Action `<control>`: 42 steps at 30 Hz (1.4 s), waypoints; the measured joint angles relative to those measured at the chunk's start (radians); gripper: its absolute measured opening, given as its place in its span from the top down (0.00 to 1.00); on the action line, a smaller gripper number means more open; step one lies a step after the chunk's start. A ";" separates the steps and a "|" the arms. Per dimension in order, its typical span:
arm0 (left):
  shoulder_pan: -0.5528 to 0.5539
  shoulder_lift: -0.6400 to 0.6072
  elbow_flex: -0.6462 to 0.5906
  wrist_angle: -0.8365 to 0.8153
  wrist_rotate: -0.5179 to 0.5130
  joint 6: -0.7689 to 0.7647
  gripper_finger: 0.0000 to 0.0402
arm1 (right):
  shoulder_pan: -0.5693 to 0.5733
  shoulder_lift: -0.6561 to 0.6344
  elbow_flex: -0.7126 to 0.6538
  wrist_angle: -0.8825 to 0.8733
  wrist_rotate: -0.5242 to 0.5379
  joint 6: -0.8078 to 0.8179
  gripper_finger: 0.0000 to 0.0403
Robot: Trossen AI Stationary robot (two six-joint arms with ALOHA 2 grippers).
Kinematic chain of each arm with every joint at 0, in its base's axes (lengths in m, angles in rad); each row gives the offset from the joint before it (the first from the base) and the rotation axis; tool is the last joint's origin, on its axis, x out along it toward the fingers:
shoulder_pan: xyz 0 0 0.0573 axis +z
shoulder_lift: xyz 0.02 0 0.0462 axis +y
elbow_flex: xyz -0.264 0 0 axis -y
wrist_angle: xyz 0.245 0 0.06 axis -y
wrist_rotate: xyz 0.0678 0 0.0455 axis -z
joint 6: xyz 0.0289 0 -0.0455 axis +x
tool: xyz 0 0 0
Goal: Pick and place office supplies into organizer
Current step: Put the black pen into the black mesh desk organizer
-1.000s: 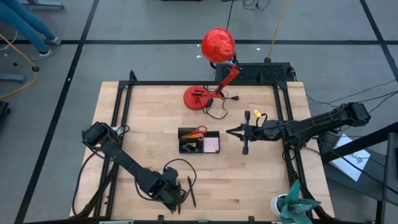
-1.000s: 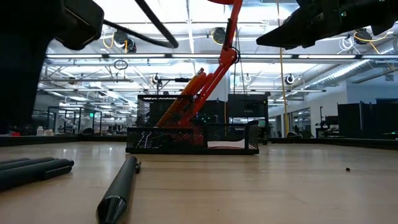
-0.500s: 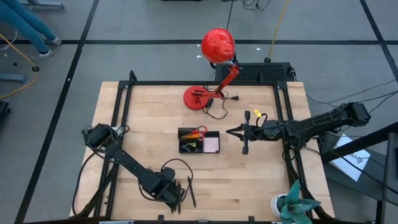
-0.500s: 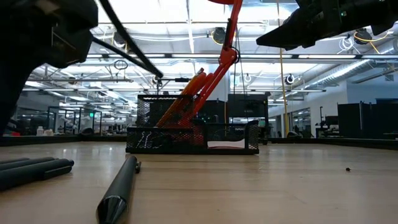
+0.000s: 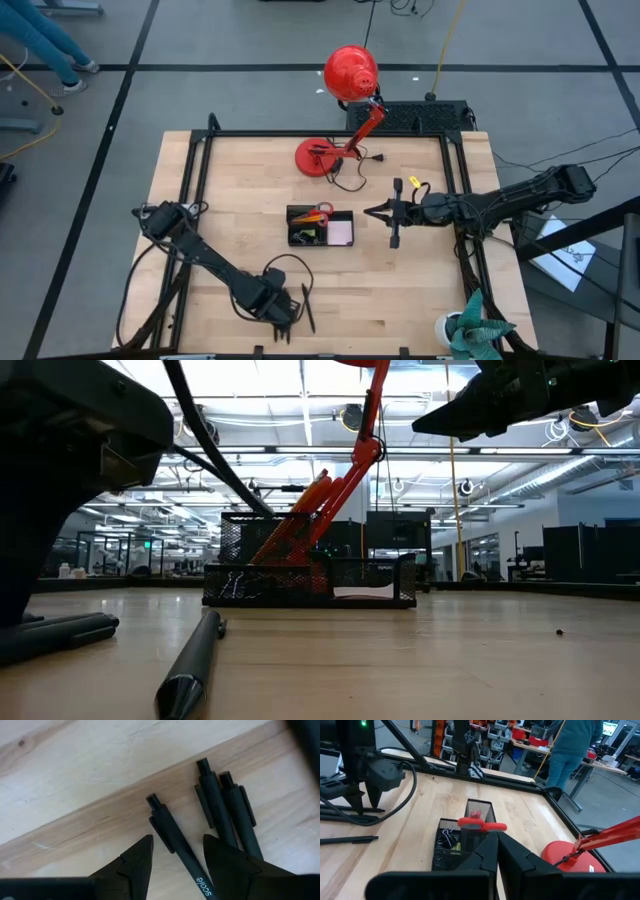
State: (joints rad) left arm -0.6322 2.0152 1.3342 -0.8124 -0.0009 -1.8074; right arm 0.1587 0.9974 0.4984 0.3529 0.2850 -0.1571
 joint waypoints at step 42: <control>-0.046 -0.009 -0.011 0.011 -0.331 0.371 0.88 | 0.000 0.000 0.000 -0.007 -0.002 0.008 0.99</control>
State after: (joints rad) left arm -0.6785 2.0064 1.3233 -0.8010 -0.3314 -1.4365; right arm 0.1589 0.9974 0.4984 0.3463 0.2832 -0.1493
